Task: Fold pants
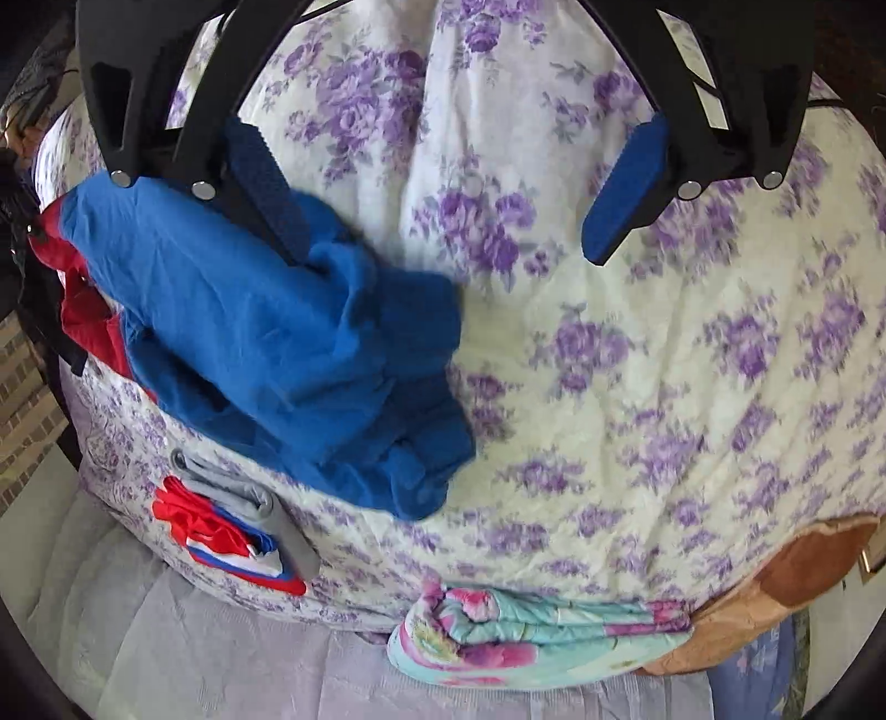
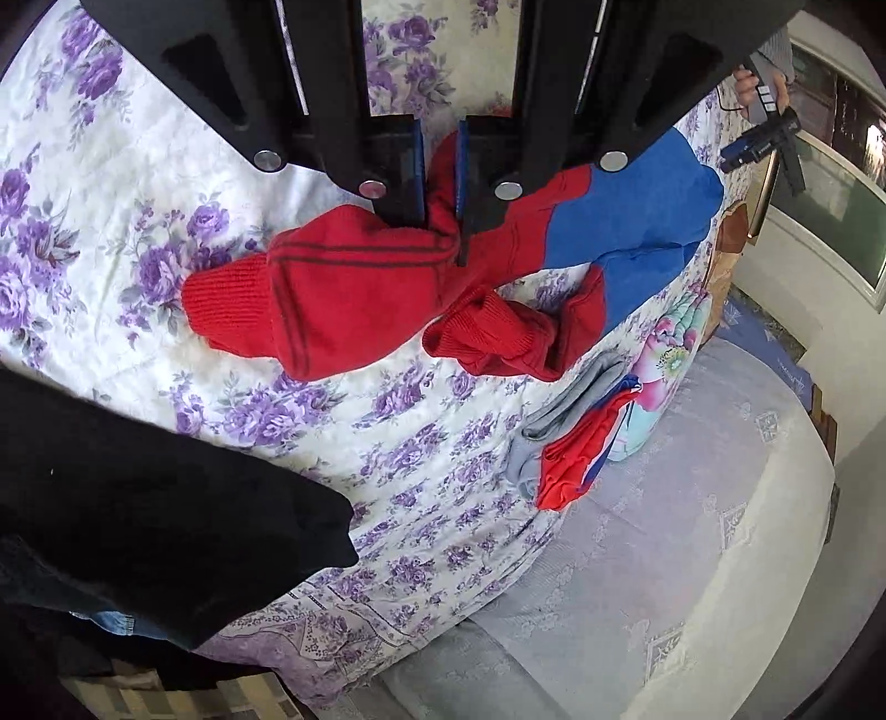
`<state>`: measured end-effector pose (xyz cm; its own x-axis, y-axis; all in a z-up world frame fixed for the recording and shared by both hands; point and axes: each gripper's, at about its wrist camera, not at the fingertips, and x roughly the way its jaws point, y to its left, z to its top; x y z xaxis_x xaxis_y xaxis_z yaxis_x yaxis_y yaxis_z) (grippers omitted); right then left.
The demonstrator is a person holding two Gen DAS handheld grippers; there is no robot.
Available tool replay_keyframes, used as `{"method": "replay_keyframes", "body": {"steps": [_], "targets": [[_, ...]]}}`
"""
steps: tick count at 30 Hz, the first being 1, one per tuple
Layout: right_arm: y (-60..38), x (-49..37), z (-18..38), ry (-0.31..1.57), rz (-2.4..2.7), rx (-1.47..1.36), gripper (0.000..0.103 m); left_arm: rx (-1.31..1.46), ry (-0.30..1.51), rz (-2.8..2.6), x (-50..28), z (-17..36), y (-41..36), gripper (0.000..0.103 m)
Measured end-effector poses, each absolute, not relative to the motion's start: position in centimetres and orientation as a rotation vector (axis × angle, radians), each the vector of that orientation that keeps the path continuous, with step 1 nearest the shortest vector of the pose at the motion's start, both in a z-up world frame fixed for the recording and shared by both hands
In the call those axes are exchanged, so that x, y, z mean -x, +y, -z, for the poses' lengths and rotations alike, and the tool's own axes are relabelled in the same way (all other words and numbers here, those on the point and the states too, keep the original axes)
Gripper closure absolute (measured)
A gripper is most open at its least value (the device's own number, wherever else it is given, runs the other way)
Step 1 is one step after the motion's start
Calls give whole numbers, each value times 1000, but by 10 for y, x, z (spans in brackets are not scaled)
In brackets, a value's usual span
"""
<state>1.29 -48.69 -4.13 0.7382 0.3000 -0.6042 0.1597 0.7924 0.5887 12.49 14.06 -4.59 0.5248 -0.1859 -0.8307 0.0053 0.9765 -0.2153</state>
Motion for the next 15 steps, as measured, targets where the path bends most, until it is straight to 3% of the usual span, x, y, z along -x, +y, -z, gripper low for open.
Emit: {"method": "replay_keyframes", "body": {"steps": [2,10,12,15], "targets": [[-486,-15,39,745,-87,-665,94,170,1033,125,-123,61,133,30],[-489,-7,47,747,-88,-706,93,81,988,111,-132,65,91,30],[-489,-7,50,747,-88,-711,93,85,999,150,-129,67,84,46],[-489,-9,51,744,-94,-715,92,119,1025,162,-139,80,85,56]]}}
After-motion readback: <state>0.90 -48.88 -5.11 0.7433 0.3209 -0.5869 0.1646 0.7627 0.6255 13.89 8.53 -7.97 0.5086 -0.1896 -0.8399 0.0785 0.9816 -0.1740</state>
